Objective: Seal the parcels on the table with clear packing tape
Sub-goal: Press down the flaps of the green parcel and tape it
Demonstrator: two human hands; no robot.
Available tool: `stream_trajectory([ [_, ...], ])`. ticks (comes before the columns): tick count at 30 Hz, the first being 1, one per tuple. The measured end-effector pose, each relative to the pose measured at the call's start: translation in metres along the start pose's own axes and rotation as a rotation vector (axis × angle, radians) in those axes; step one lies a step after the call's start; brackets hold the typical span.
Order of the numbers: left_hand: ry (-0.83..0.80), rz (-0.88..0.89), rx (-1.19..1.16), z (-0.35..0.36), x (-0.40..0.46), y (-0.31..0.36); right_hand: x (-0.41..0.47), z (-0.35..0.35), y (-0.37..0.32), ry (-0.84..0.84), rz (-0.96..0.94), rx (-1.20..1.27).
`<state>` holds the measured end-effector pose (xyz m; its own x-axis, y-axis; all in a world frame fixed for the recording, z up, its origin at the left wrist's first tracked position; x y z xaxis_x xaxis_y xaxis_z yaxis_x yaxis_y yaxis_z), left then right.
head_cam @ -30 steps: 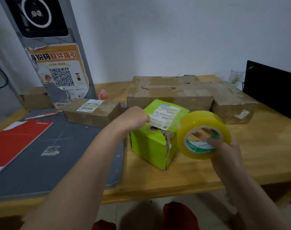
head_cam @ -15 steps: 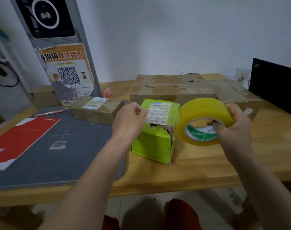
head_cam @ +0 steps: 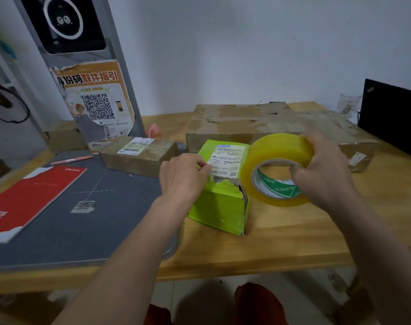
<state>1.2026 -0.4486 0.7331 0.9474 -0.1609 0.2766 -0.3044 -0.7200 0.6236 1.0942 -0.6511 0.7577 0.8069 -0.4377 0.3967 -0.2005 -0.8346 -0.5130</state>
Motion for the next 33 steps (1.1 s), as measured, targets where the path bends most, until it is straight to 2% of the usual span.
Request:
stream_trajectory([
  [4, -0.027, 0.038, 0.087, 0.003, 0.0, 0.001, 0.003, 0.001, -0.004, -0.059, -0.005, -0.103],
  [9, -0.071, 0.166, 0.328, 0.0, 0.002, 0.009, 0.003, 0.002, -0.003, -0.052, -0.019, -0.124],
  [11, -0.102, 0.145, 0.353, -0.001, 0.005, 0.003, 0.003, 0.003, 0.0, -0.051, -0.014, -0.12],
  [13, -0.103, 0.037, 0.291, -0.004, 0.009, -0.01, 0.004, 0.004, 0.001, -0.046, -0.012, -0.106],
  [15, 0.003, 0.022, 0.186, -0.007, 0.01, -0.021, 0.004, 0.005, 0.002, -0.041, -0.009, -0.096],
  [17, 0.176, 0.227, 0.057, -0.007, -0.003, -0.018, 0.004, 0.004, 0.005, -0.035, -0.011, -0.097],
  [18, 0.198, 0.348, -0.011, -0.003, -0.012, -0.015, 0.004, 0.004, 0.006, -0.03, -0.014, -0.096],
  [19, 0.147, 0.442, -0.06, 0.002, -0.022, -0.011, 0.005, 0.005, 0.007, -0.027, -0.016, -0.092],
  [20, 0.003, 0.465, -0.06, 0.01, -0.033, -0.005, 0.005, 0.006, 0.008, -0.027, -0.015, -0.084],
  [22, -0.275, 0.384, 0.111, 0.028, -0.049, 0.001, 0.004, 0.008, 0.009, -0.027, -0.007, -0.06],
  [25, -0.269, 0.335, 0.388, 0.039, -0.05, 0.01, 0.003, 0.01, 0.011, -0.023, 0.009, -0.041],
  [30, -0.228, 0.506, 0.185, 0.058, -0.058, 0.021, 0.001, 0.008, 0.014, 0.005, 0.002, -0.056],
  [33, -0.21, 0.51, 0.132, 0.057, -0.06, 0.019, 0.0, 0.01, 0.016, 0.002, -0.004, -0.057],
])
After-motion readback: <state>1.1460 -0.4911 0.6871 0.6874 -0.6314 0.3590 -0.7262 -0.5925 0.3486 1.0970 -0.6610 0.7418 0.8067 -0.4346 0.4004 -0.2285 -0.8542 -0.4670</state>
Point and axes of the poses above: each hand's wrist, its own x-axis towards the middle knuckle, its own z-axis out of the palm, y = z × x, the point moved 4 cm from there along x, towards the middle knuckle, and after that the axes turned 14 degrees about -x, right-handed, at the moved point
